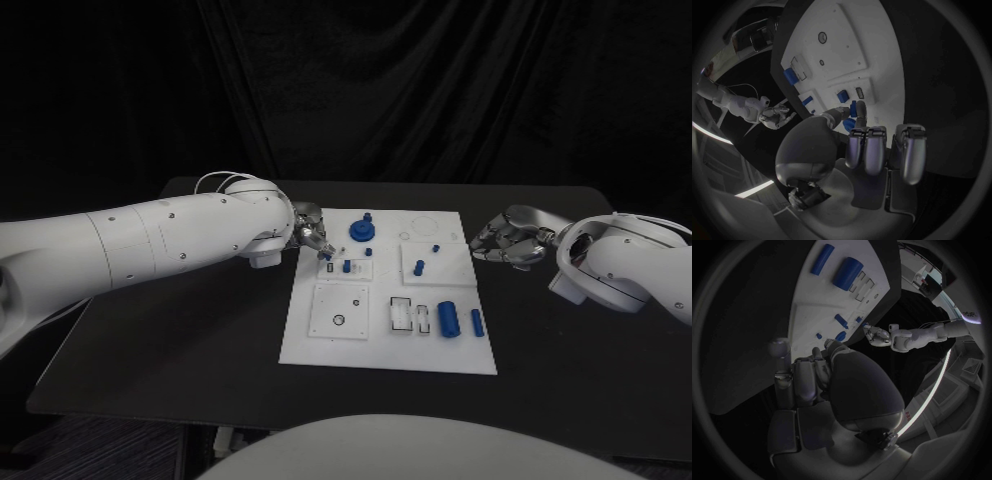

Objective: Assemble the parts on the task board

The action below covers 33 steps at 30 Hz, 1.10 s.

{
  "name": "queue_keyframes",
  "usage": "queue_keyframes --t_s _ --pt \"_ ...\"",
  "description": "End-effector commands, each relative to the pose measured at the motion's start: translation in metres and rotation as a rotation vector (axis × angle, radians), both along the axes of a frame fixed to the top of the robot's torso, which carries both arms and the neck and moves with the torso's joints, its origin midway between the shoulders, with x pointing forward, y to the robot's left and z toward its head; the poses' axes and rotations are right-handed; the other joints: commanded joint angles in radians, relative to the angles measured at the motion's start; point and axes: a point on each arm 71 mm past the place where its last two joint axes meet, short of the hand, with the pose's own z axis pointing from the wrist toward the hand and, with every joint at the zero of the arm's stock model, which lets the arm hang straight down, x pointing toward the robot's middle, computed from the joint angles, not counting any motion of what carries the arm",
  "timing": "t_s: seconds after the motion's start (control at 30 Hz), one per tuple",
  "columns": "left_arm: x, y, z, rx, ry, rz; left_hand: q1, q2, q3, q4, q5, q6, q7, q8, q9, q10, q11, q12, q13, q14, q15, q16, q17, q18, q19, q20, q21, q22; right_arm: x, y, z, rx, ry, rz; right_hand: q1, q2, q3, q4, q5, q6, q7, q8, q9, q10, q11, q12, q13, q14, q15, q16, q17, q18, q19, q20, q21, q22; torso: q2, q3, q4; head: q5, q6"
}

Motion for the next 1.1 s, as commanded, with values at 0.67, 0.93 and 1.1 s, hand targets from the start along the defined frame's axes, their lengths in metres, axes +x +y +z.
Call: queue_keyframes --t_s 0.67,0.93,1.1 --pt "-0.003 0.002 -0.013 -0.056 -0.058 0.040 -0.026 0.004 0.001 0.015 -0.040 0.007 0.003 -0.014 -0.008 0.089 -0.002 -0.011 0.248 0.080 -0.003 -0.010 0.194 0.001 0.009 -0.005 0.002 0.193 -0.001 -0.002 -0.002 -0.002 -0.002 -0.011 0.011 0.001 0.012 -0.001 0.013 -0.002 0.005 0.006 -0.002 -0.007 0.003 -0.004 -0.001 -0.007 0.000 -0.003 -0.001 0.017 -0.006 -0.002 -0.008 0.070 0.001 0.0012 0.0007 0.001 0.000" --pt "-0.011 0.001 -0.023 -0.058 -0.035 0.034 -0.027 0.004 0.001 0.017 -0.042 0.007 0.004 -0.015 -0.009 0.087 -0.001 -0.014 0.246 0.078 -0.003 -0.011 0.191 0.002 0.005 -0.005 0.001 0.191 -0.001 -0.003 -0.002 -0.004 -0.001 -0.014 0.011 0.002 0.012 0.000 0.014 -0.001 0.005 0.006 -0.002 -0.013 0.003 -0.009 -0.008 -0.007 0.000 -0.004 -0.002 0.018 -0.007 -0.002 -0.009 0.070 0.001 0.0010 0.0013 0.002 0.000" --pt "-0.015 0.001 -0.029 -0.054 -0.017 0.035 -0.027 0.005 0.001 0.017 -0.042 0.007 0.004 -0.015 -0.009 0.086 -0.001 -0.015 0.245 0.078 -0.003 -0.012 0.189 0.003 0.003 -0.005 0.000 0.189 -0.001 -0.003 -0.002 -0.005 0.002 -0.013 0.011 0.002 0.013 0.000 0.015 -0.002 0.005 0.006 -0.002 -0.017 0.003 -0.012 -0.011 -0.008 0.000 -0.005 -0.003 0.018 -0.007 -0.002 -0.011 0.069 0.000 0.0009 -0.0001 0.002 0.000"
